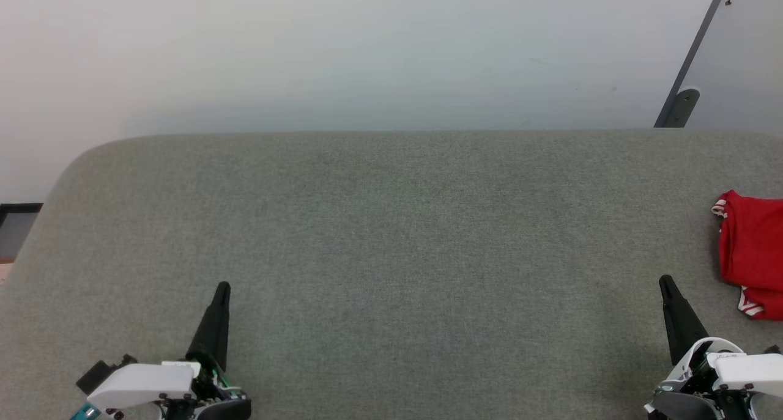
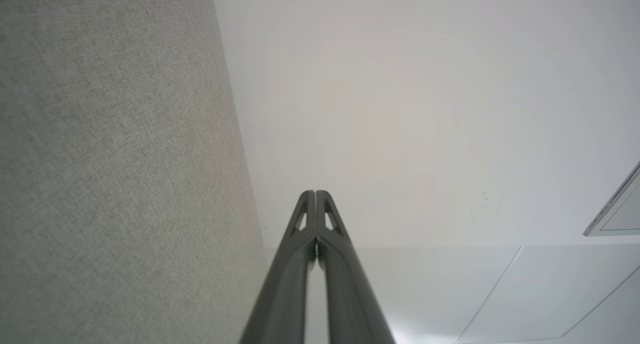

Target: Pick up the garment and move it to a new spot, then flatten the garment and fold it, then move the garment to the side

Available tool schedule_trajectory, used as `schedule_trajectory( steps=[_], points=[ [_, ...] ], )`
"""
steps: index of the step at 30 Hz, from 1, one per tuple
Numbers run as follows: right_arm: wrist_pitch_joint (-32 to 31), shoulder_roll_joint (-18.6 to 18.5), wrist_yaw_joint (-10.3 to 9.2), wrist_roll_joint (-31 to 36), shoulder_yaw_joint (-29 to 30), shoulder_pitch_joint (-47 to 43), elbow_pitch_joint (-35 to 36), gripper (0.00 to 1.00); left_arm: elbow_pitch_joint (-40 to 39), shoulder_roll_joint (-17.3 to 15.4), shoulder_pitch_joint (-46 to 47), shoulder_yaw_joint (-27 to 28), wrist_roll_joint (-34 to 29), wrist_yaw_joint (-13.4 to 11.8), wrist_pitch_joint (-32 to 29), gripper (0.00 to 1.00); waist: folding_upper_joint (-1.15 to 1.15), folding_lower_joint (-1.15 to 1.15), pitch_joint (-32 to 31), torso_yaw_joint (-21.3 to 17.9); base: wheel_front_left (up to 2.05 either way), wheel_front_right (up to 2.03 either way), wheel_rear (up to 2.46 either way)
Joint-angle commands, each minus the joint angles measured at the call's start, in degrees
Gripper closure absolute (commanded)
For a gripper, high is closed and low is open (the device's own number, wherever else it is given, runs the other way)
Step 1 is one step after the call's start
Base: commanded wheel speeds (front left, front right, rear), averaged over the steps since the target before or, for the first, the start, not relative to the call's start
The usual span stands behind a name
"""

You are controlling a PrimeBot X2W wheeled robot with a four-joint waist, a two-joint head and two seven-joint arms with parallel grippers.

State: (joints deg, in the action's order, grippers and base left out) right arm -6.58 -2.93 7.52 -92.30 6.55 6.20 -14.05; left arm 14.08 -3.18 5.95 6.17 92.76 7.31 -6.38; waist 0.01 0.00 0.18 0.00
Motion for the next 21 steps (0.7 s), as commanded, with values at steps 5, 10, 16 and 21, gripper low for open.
schedule_trajectory(
  steps=[5, 10, 16, 21],
  points=[
    [-0.1, 0.2, -0.06, -0.2, 0.0, 0.1, 0.0, 1.0, 0.1, 0.1, 0.6, 0.2, -0.2, 0.3, -0.1, 1.0, -0.01, 0.0, 0.0, 0.0, 0.0, 0.0, 0.0],
    [-0.1, 0.2, -0.06, -0.2, 0.0, 0.1, 0.0, 1.0, 0.1, 0.1, 0.6, 0.2, -0.2, 0.3, -0.1, 1.0, -0.01, 0.0, 0.0, 0.0, 0.0, 0.0, 0.0],
    [-0.1, 0.2, -0.06, -0.2, 0.0, 0.1, 0.0, 1.0, 0.1, 0.2, 0.6, 0.2, -0.3, 0.3, -0.1, 1.0, -0.01, 0.0, 0.0, 0.0, 0.0, 0.0, 0.0],
    [-0.1, 0.2, -0.06, -0.2, 0.0, 0.1, 0.0, 1.0, 0.1, 0.2, 0.6, 0.3, -0.3, 0.3, -0.1, 1.0, -0.01, 0.0, 0.0, 0.0, 0.0, 0.0, 0.0]
  ],
)
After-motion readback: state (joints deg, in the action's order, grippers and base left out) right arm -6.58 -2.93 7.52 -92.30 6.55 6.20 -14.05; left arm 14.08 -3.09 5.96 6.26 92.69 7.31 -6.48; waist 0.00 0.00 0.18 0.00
